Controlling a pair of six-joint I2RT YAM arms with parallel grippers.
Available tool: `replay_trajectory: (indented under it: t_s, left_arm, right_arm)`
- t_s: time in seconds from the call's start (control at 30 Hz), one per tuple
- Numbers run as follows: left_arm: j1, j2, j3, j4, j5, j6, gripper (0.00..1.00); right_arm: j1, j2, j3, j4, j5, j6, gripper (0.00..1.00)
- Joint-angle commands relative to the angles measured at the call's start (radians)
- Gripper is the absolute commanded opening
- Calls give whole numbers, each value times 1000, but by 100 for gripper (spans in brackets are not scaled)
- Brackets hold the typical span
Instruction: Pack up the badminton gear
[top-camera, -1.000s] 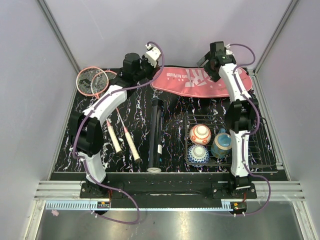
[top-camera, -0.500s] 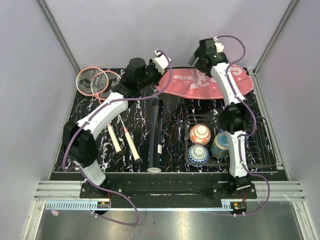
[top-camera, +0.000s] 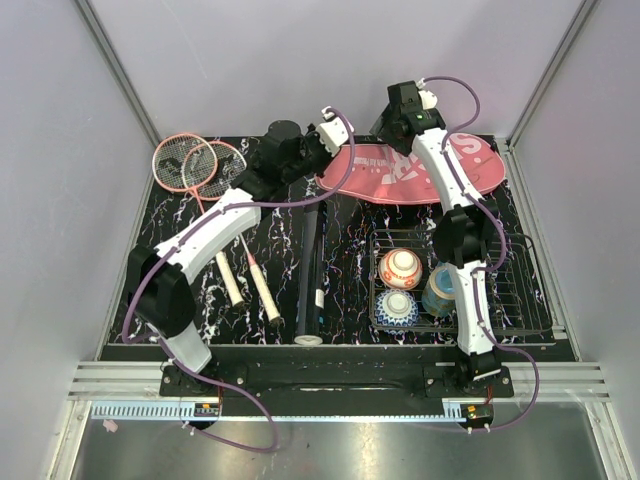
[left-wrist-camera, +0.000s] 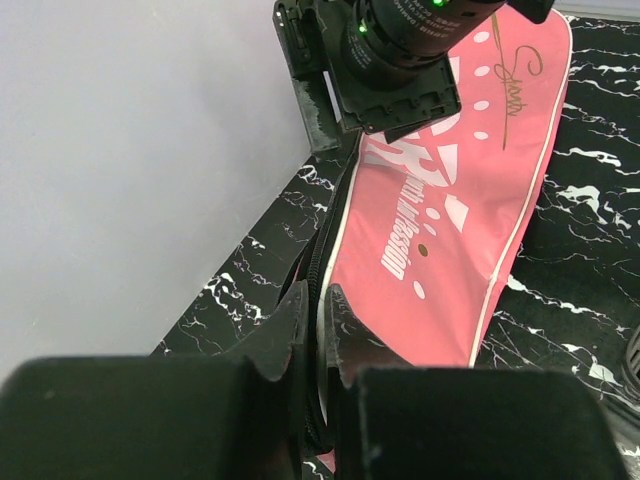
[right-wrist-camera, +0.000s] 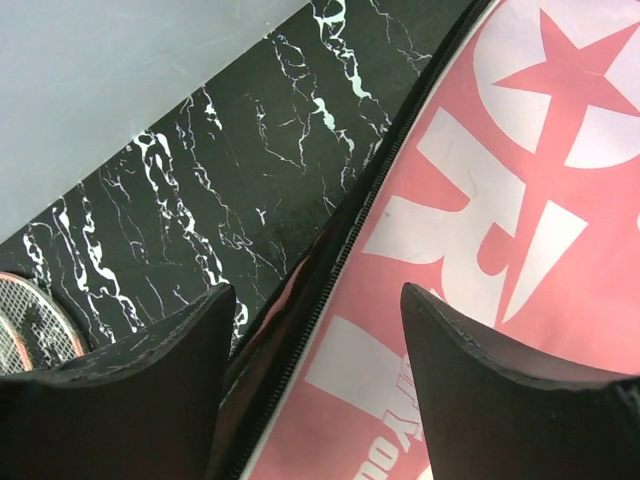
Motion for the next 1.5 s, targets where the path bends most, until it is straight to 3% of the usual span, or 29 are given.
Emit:
replay_trajectory:
  t_s: [0.0, 0.1, 0.3, 0.4, 0.47, 0.63, 0.77, 0.83, 0.87, 0.9, 0.93, 1.1, 1.17, 1.23, 1.33, 1.47]
  left_arm:
    - [-18, -73, -6, 60, -16, 22, 0]
    - [-24, -89, -17, 58, -16, 13, 0]
    - [-42, -106, -26, 42, -29, 22, 0]
    - [-47, -112, -28, 28, -34, 24, 0]
    - [-50, -119, -40, 25, -36, 18, 0]
    - [-49, -144, -107, 32, -52, -42, 0]
    - [-33, -165, -169, 34, -82, -210, 2]
    - [-6, -165, -163, 6, -45, -302, 21]
    - [7, -162, -148, -36, -24, -399, 41]
    - [20, -164, -144, -49, 13, -448, 48]
    - [54, -167, -147, -53, 115, -491, 50]
    - [161, -225, -190, 21, 370, -806, 63]
    - [191, -218, -166, 20, 405, -920, 63]
    - [235, -192, -135, 41, 490, -1029, 78]
    - [258, -169, -103, 66, 546, -1110, 86]
    - [258, -107, -31, -41, 472, -1071, 91]
  right_arm:
    - [10, -7, 18, 52, -32, 63, 71]
    - [7, -21, -15, 52, -75, 179, 68]
    - [13, -29, -57, 62, -200, 287, 47]
    - [13, -40, -81, 81, -188, 295, 26]
    - [13, -62, -107, 111, -185, 286, 1]
    - [13, -135, -138, 185, -153, 215, 0]
    - [13, -280, -276, 315, -159, 172, 0]
    - [13, -387, -458, 494, -199, 194, 0]
    - [11, -421, -518, 554, -214, 200, 0]
    - [13, -452, -620, 649, -219, 212, 0]
    - [13, -496, -655, 676, -219, 214, 0]
    - [11, -598, -860, 855, -271, 153, 0]
    - [13, -653, -933, 932, -305, 114, 0]
    - [10, -696, -1038, 1045, -342, 87, 0]
    - [10, -739, -1146, 1165, -400, 39, 0]
    - [7, -791, -1270, 1321, -480, 5, 0]
